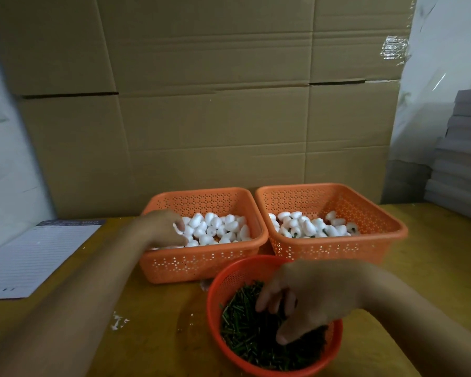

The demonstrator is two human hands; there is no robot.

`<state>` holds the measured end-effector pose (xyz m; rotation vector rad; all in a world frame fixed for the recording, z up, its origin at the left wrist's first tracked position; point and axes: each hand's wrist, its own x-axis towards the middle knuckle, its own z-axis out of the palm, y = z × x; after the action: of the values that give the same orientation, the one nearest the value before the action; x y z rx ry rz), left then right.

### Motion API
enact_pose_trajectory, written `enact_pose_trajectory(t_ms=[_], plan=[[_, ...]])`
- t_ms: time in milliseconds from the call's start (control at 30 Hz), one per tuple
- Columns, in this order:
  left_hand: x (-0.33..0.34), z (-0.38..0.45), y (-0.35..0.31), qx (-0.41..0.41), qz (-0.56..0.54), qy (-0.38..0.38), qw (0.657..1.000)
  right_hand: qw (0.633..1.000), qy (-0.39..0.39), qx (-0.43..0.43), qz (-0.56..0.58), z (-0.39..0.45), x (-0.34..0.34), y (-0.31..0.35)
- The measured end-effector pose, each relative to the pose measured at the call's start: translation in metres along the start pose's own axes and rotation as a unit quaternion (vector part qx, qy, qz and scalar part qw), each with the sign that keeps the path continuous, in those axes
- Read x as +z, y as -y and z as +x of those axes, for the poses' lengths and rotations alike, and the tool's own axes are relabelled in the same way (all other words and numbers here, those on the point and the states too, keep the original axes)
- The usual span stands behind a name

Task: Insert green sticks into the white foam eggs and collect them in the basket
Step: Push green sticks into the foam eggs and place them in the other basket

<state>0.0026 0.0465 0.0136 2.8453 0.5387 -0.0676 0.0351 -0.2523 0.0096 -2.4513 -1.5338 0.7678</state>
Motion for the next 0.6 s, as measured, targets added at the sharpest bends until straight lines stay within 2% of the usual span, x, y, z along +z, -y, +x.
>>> enact_pose_trajectory(t_ms=[100, 200, 400, 600], plan=[[-0.001, 0.004, -0.01, -0.01, 0.091, 0.116, 0.989, 1.0, 0.002, 0.001, 0.002, 0.001, 0.002, 0.001], [0.001, 0.007, -0.012, 0.007, 0.119, 0.148, 0.982, 1.0, 0.002, 0.003, 0.007, 0.001, 0.002, 0.002], [0.011, 0.022, 0.001, 0.054, -0.018, 0.057, 0.997, 1.0, -0.001, 0.002, 0.017, 0.003, 0.004, 0.0], [0.011, 0.023, 0.004, 0.115, -0.09, -0.044, 0.988, 1.0, -0.009, 0.002, 0.024, 0.006, 0.005, -0.001]])
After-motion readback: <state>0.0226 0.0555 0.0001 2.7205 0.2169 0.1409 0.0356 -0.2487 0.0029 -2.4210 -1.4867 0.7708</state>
